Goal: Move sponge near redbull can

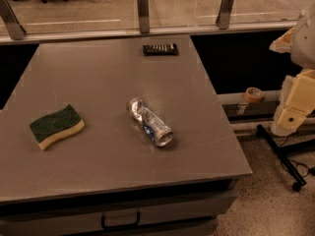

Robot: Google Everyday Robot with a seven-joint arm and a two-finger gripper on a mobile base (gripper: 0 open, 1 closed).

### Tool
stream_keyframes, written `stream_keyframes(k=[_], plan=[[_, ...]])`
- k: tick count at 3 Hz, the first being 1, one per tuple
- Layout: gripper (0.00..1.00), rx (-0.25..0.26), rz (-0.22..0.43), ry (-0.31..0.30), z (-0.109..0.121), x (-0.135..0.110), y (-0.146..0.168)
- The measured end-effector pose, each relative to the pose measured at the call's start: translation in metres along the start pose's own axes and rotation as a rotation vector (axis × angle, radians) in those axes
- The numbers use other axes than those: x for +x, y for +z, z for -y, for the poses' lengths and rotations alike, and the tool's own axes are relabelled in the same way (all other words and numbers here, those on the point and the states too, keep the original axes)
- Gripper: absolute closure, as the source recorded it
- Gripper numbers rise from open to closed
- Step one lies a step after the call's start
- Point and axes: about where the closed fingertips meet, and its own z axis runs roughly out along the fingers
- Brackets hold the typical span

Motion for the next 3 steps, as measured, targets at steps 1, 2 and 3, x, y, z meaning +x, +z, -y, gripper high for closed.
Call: stream_keyframes(k=[1, 2, 3], plan=[[0.0, 0.0, 0.0, 0.0, 0.0, 0.0, 0.0], [0.0, -0.03, 0.033, -0.128, -0.003, -0.046, 0.008], [0.0, -0.083, 0.088, -0.273, -0.015, -0.112, 0.027]])
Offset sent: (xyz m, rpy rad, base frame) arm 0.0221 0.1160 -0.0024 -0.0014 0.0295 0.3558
